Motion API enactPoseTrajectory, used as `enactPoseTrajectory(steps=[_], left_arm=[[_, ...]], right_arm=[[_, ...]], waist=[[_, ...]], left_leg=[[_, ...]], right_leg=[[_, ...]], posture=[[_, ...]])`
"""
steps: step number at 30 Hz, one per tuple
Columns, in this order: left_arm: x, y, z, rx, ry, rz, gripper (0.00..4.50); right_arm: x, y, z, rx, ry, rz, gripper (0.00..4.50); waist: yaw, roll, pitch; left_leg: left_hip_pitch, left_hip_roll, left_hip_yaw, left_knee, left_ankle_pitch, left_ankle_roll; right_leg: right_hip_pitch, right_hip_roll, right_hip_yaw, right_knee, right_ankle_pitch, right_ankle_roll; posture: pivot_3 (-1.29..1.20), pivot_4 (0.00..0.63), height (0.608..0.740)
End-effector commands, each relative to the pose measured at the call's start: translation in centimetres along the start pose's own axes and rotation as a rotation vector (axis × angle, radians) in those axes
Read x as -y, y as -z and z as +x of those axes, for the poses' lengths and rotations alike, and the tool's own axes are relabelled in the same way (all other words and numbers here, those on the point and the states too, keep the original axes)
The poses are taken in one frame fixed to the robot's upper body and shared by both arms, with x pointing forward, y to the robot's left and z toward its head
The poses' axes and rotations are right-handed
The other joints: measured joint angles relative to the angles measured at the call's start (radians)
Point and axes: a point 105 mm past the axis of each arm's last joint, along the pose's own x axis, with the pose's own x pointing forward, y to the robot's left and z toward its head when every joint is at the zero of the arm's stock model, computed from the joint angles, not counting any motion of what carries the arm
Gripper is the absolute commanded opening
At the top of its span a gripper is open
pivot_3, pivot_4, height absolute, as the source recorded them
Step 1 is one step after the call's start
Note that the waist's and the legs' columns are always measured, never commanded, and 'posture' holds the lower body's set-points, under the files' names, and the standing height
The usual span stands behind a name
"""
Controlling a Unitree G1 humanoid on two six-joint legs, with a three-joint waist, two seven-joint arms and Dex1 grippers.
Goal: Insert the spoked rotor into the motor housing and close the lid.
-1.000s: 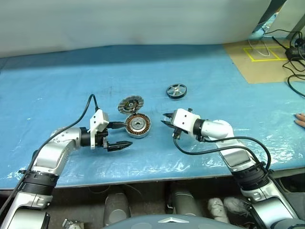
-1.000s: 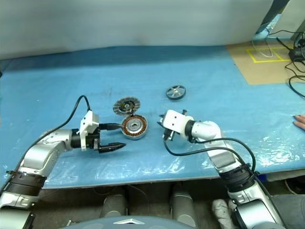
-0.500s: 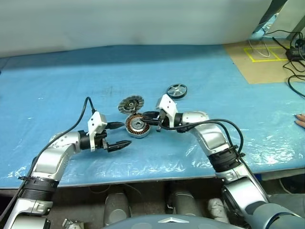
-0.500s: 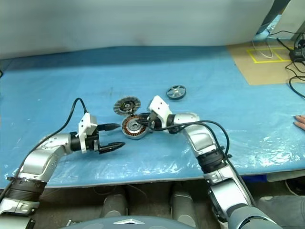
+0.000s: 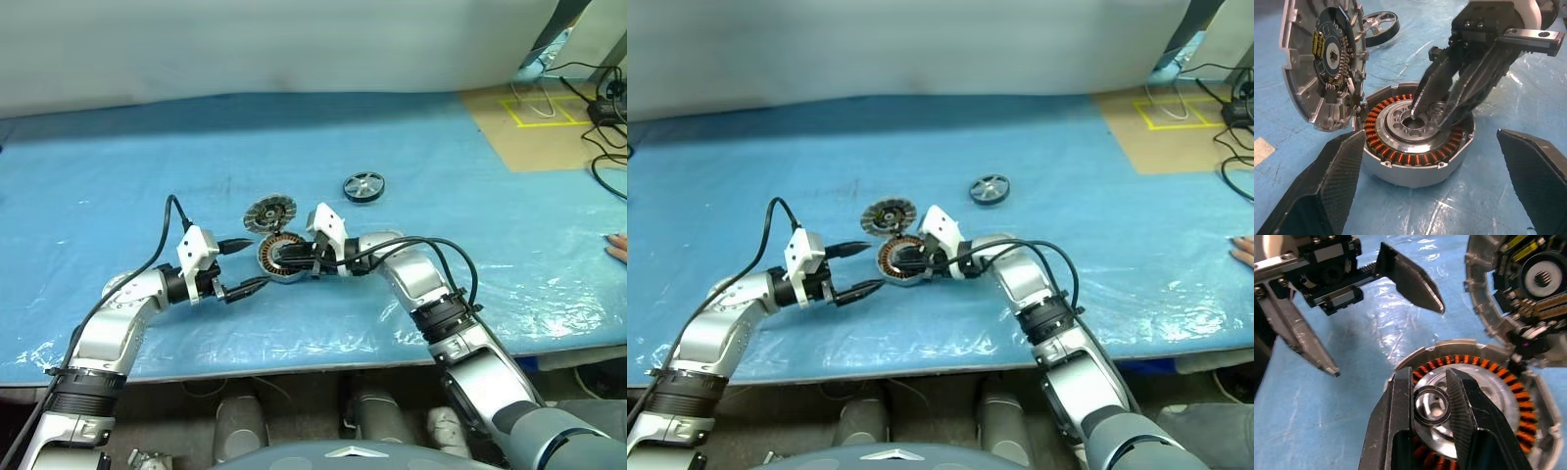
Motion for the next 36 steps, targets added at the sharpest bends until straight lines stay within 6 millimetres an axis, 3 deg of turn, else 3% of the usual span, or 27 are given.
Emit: enactPoseTrajectory(steps=[1,13,36], left_arm=[[0.1,-1.2,0.0,0.029,0.003,0.052,4.50],[0.4,-1.2,0.2,0.015,0.020,0.040,4.50],[0.7,-1.0,0.4,-0.002,0.033,0.032,4.50]], right_arm=[[0.5,-1.2,0.2,0.029,0.017,-0.070,0.70],[0.7,-0.6,1.6,-0.005,0.016,-0.115,0.70],[1.4,0.2,1.1,-0.031,0.039,-0.134,0.70]], waist=[[0.001,0.000,0.000],[0.000,0.000,0.000],[0.001,0.000,0.000]], left_leg=[[0.000,0.000,0.000,0.000,0.000,0.000],[0.000,0.000,0.000,0.001,0.000,0.000],[0.000,0.000,0.000,0.001,0.000,0.000]], right_leg=[[0.000,0.000,0.000,0.000,0.000,0.000],[0.000,0.000,0.000,0.001,0.000,0.000],[0.000,0.000,0.000,0.001,0.000,0.000]], posture=[[0.00,0.150,0.740],[0.00,0.150,0.740],[0.00,0.150,0.740]])
